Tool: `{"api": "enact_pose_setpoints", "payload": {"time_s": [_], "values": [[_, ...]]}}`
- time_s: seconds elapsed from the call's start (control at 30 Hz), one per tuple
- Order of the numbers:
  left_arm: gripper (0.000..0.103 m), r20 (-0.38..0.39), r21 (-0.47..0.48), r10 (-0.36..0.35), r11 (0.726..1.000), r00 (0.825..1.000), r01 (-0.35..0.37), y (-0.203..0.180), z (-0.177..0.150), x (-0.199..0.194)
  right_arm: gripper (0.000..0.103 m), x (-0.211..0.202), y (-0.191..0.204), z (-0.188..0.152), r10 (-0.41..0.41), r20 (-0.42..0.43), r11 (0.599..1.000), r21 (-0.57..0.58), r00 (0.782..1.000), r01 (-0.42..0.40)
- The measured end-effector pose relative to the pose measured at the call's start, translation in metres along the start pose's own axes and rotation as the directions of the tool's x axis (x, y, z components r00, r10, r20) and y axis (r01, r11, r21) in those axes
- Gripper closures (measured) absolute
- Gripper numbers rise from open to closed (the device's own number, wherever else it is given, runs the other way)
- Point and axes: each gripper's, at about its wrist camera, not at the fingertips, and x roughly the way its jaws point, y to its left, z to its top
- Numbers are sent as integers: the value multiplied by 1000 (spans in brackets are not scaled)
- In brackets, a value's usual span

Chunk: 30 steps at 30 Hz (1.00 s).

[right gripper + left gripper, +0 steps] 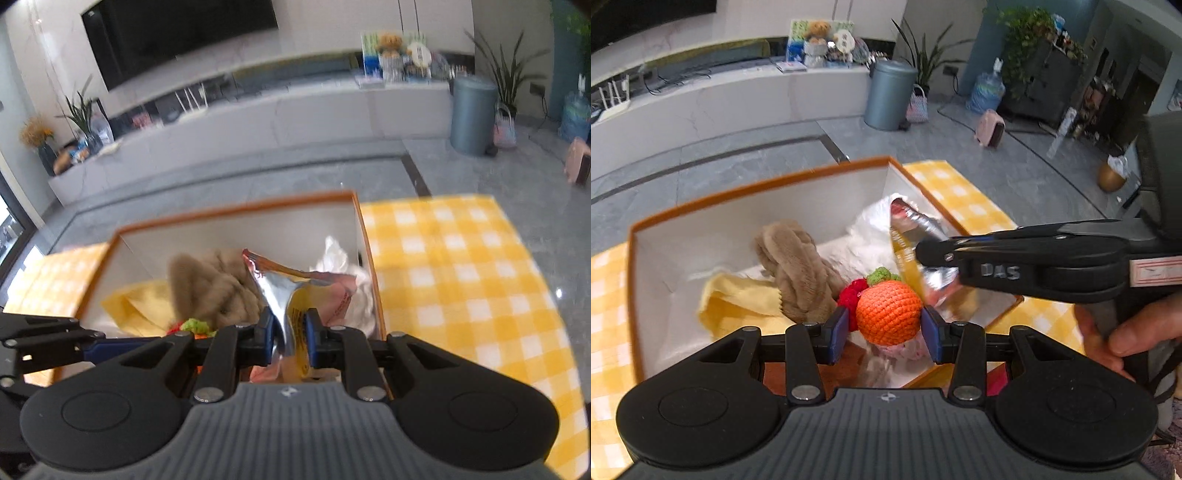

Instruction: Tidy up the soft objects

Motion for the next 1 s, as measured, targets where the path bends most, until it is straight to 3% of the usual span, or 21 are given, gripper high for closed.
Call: {"api": "enact_pose_setpoints", "payload": {"time_s": [0.17, 0.23, 0.33, 0.53, 0.73, 0.87, 1.0], "values": [[54, -41, 40, 25, 999, 999, -24, -2, -8, 12, 85, 8, -8, -7, 16, -33, 999, 38, 999, -15], [52, -55, 47, 34, 998, 998, -32, -2, -9, 14, 76, 3, -6, -8, 16, -26, 999, 34, 1000, -15], [50, -51, 53, 59, 997, 997, -56, -4, -12, 13, 71, -9, 0, -8, 13, -9, 1000, 15, 1000, -13], [45, -27, 56, 84, 995, 996, -83, -7, -15, -17, 66, -39, 7, -3, -6, 18, 1000, 4, 1000, 6], [43, 84, 39, 113, 992, 990, -117, -19, -11, -86, 59, -96, 19, 2, -44, 98, 999, -20, 994, 46], [43, 194, 47, 137, 988, 971, -149, -35, -22, -142, 55, -147, 35, -1, -64, 193, 995, -58, 979, 76], [43, 290, 55, 122, 988, 949, -144, -55, -47, -194, 37, -195, 57, -17, -63, 280, 989, -109, 958, 97]]}}
